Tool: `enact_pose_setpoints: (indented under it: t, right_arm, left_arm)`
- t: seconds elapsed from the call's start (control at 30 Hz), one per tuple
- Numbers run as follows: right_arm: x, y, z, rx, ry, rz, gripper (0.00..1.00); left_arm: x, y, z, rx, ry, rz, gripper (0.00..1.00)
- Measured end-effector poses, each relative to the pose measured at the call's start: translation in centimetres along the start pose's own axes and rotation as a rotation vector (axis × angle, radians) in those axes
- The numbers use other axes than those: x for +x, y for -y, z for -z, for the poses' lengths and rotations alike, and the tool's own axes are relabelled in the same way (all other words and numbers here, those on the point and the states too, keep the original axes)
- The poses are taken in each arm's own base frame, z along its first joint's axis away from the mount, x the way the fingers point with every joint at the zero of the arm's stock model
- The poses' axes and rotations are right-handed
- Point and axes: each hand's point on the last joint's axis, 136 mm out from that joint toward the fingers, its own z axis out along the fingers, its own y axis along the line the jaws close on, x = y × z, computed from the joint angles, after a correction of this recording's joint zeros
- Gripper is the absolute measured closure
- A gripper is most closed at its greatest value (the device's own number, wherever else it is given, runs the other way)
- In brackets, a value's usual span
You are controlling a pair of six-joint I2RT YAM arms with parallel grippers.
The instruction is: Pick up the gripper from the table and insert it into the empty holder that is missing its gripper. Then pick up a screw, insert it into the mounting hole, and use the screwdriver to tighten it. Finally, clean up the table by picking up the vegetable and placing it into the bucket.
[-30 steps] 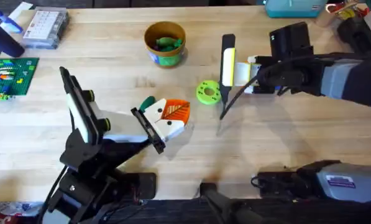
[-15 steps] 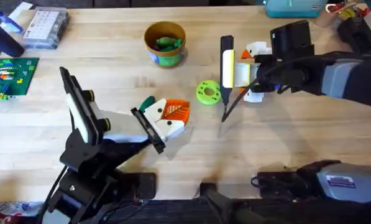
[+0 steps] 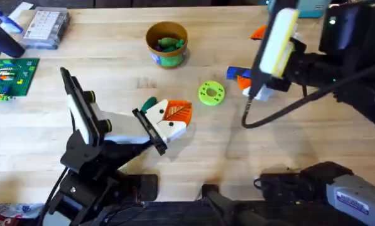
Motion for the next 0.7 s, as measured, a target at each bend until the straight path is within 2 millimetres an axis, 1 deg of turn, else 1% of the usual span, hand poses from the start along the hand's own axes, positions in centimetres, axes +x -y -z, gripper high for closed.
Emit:
enact_pose_setpoints:
  t: [0.17, 0.3, 0.43, 0.7]
  right_arm:
    - [-3.2, -0.9, 1.7, -0.053, 0.165, -0.100, 0.007]
    - [-5.2, -2.1, 2.4, -0.132, 0.278, -0.130, 0.007]
    - [-6.2, -2.7, 2.8, -0.175, 0.333, -0.144, 0.006]
    - [-6.8, -3.1, 3.1, -0.201, 0.365, -0.150, 0.007]
  left_arm:
    - [0.0, 0.0, 0.0, 0.000, 0.000, 0.000, 0.990]
    - [0.0, 0.0, 0.0, 0.000, 0.000, 0.000, 0.990]
    - [0.0, 0.0, 0.0, 0.000, 0.000, 0.000, 0.990]
    - [0.0, 0.0, 0.0, 0.000, 0.000, 0.000, 0.990]
